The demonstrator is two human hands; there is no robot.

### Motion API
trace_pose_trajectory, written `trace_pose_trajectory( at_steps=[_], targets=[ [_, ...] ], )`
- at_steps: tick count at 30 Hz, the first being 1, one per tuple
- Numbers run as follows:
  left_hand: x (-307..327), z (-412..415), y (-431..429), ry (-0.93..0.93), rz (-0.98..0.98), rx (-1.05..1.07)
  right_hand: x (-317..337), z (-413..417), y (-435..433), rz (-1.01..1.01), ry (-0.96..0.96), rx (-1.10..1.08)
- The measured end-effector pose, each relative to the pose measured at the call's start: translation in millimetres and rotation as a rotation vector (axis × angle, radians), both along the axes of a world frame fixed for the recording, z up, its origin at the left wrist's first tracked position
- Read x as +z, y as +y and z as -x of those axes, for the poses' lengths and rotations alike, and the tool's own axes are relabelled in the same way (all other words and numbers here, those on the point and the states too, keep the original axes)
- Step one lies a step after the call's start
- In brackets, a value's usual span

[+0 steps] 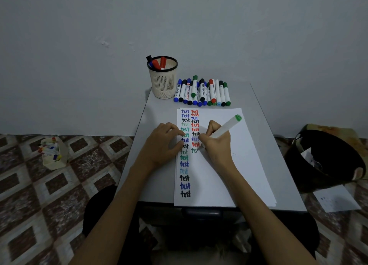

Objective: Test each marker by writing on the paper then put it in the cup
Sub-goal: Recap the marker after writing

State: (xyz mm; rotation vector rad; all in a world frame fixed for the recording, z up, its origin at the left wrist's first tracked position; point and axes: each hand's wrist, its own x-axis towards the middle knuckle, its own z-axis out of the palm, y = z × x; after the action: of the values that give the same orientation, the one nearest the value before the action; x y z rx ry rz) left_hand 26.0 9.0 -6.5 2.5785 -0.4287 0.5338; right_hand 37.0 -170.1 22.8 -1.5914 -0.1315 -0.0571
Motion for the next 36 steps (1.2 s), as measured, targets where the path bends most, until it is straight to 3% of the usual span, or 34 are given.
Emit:
trace_pose_trajectory(
  at_steps=[9, 14, 17, 20, 27, 36],
  targets=[
    [0.7, 0.6, -0.6, 0.002, 0.029, -0.008, -1.0, -1.4, -0.4, 0.014, 0.007, 0.003],
    [4.1, 3.1, -1.2, -0.004, 0.085, -0.029, 1.7, -1.1, -3.0, -0.1, 0.052, 0.08],
    [6.5, 4.1, -2.2, 0.014, 0.197, -0.031, 5.6, -1.2, -5.3, -0.16, 0.021, 0.023],
    [10.7, 3.6, -0.3, 0.004, 0.35, -0.007, 11.4, -0.4, -9.6, -0.353, 0.021, -0.02],
    [17.9, 9.0, 8.5, 0.048, 0.885, 0.098, 10.2, -5.5, -14.3, -0.713, 0.195, 0.21],
    [20.7, 10.0, 7.0, 0.111, 1.03, -0.02, 12.5, -4.9, -13.8, -0.559, 0.173, 0.21]
  ],
)
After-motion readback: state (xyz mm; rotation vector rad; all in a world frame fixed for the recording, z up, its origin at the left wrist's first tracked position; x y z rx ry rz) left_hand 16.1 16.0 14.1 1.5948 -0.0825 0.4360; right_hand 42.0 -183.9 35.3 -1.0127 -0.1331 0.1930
